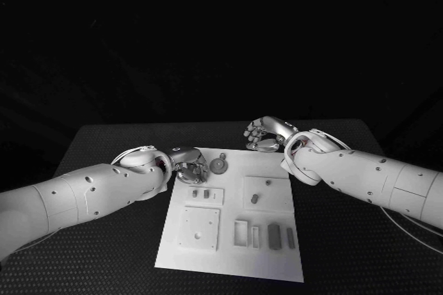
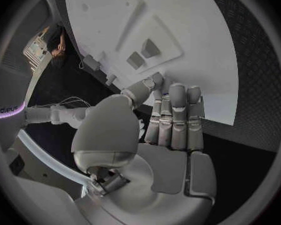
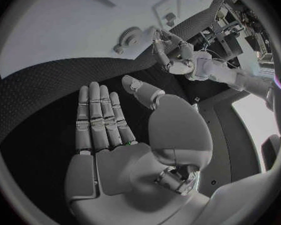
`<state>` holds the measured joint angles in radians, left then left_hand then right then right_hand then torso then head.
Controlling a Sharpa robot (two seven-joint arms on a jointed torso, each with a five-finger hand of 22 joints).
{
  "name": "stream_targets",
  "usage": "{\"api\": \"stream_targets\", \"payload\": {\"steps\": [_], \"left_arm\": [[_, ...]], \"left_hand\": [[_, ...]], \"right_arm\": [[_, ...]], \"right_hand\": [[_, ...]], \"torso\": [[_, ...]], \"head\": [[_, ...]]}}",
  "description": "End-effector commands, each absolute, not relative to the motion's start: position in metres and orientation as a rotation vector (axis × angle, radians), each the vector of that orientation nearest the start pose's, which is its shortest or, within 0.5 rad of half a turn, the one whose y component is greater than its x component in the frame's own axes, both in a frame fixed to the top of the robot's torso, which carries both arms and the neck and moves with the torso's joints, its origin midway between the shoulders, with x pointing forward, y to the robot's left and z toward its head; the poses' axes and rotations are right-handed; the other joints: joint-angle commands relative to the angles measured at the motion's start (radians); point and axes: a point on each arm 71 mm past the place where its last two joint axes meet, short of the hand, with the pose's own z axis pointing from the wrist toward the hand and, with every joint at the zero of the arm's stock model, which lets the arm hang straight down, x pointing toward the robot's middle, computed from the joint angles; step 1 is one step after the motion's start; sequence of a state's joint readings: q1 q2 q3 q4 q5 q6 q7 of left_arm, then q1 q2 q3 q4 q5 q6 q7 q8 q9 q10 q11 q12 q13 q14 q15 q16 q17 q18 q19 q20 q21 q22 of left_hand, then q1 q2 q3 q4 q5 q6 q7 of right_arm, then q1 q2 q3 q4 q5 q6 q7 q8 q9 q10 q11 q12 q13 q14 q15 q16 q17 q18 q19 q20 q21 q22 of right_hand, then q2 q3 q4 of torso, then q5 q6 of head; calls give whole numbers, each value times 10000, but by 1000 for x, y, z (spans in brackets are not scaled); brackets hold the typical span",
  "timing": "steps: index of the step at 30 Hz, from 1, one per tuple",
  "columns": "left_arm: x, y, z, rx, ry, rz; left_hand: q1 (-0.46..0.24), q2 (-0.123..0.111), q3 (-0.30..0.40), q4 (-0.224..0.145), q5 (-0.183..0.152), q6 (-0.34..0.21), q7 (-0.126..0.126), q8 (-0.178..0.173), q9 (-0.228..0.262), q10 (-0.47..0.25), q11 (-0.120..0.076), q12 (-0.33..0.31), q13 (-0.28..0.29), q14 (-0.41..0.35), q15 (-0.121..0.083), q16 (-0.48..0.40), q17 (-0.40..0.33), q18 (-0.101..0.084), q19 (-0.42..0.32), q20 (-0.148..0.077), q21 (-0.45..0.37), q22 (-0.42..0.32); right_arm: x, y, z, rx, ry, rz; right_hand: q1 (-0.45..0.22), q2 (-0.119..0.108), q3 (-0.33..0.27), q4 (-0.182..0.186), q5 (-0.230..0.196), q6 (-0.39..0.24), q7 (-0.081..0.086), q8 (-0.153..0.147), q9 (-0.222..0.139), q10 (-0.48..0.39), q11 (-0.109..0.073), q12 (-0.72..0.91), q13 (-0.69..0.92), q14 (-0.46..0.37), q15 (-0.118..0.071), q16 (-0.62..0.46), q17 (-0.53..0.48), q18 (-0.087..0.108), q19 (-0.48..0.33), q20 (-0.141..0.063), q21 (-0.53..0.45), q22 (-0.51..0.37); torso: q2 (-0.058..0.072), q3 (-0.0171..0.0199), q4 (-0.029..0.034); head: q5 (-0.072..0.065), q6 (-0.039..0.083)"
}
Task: Assemble the parts on the task board
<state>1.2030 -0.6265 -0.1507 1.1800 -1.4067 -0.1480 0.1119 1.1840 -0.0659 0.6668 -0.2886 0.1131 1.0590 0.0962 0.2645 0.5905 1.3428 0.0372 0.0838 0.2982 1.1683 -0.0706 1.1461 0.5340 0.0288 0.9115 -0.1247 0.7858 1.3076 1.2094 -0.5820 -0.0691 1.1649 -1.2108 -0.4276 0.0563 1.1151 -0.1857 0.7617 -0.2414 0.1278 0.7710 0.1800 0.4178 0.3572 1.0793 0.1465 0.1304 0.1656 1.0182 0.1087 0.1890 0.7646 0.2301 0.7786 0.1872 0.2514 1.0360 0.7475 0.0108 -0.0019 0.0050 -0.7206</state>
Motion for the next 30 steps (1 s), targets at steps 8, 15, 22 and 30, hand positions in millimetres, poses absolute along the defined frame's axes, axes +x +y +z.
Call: {"api": "stream_targets", "payload": {"steps": [8,15,22,30], "left_arm": [[517,174,-251,3496,18966,-7134],[518,174,-252,3422,18923,-7167],[517,172,-252,3374,19012,-7275],[512,167,-254,3519,19127,-7480]], "left_hand": [[-14,84,77,9,52,52,32,17,17,62,-5,11,6,2,-35,66,2,79,63,-468,68,198],[-12,89,80,6,53,56,30,20,18,68,-6,10,7,5,-36,70,3,81,64,-468,70,198],[-18,89,78,7,53,61,28,24,20,78,-8,10,9,9,-38,75,3,82,67,-468,73,198],[-24,83,74,3,63,72,23,31,23,98,-14,14,14,15,-42,81,2,84,70,-469,77,198]], "right_arm": [[544,-168,-201,223,15906,7697],[543,-167,-201,221,15902,7713],[544,-167,-201,223,15909,7720],[544,-167,-201,234,15922,7702]], "right_hand": [[23,-31,-75,14,30,-92,-8,50,-18,60,19,-71,-23,-12,24,-38,-26,-112,21,24,-43,18],[12,-36,-85,24,28,-93,-6,51,-21,63,20,-73,-30,-11,25,-37,-37,-110,24,28,-54,21],[8,-32,-89,33,35,-93,-6,54,-25,66,20,-75,-37,-9,25,-34,-46,-107,29,30,-63,24],[10,-32,-91,36,45,-94,-7,54,-28,68,19,-77,-43,-9,25,-33,-54,-104,32,30,-71,26]], "torso": [[4,5,-9],[0,9,1],[6,11,-15],[2,3,0]], "head": [[1,-33],[-18,-24],[-13,-33],[-28,-55]]}}
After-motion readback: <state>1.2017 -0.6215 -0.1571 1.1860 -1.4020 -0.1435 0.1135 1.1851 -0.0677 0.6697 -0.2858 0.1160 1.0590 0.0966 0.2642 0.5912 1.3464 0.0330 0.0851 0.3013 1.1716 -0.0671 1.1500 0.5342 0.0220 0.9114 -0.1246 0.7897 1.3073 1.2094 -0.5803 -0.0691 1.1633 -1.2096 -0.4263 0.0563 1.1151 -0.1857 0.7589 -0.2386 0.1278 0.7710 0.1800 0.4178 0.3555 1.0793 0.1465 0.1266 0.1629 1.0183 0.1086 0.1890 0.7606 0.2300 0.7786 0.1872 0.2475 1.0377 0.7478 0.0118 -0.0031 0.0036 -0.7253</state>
